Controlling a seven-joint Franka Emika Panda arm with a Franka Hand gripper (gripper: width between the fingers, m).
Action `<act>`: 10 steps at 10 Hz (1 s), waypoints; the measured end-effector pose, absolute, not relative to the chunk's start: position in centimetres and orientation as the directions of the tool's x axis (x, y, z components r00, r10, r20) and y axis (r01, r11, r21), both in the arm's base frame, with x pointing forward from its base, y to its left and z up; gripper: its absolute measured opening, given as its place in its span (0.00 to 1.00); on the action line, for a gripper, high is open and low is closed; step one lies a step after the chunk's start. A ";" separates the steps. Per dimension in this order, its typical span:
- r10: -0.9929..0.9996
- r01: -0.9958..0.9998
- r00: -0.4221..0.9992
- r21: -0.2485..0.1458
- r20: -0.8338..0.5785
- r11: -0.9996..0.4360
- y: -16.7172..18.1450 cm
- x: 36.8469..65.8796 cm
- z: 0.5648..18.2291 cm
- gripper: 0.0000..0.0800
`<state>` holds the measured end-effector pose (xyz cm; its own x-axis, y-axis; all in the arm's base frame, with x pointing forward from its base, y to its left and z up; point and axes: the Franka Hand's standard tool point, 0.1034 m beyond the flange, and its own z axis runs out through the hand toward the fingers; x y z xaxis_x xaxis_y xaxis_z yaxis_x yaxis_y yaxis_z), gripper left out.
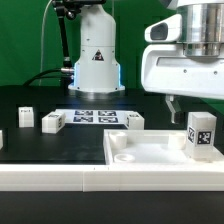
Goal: Assemble one leg
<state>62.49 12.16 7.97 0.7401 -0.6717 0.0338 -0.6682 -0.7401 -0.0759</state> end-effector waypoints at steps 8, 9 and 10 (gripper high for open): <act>-0.142 -0.141 0.987 -0.024 0.076 -0.990 12.1 62.5 8.0 0.81; -0.082 -0.081 0.994 -0.013 0.078 -0.997 12.1 62.5 8.0 0.81; -0.082 -0.081 0.994 -0.013 0.078 -0.997 12.0 62.5 8.0 0.65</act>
Offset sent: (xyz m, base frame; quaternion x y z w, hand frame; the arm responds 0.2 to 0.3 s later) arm 0.0027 0.0045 0.0006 0.0001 -0.0081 -0.2390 0.9710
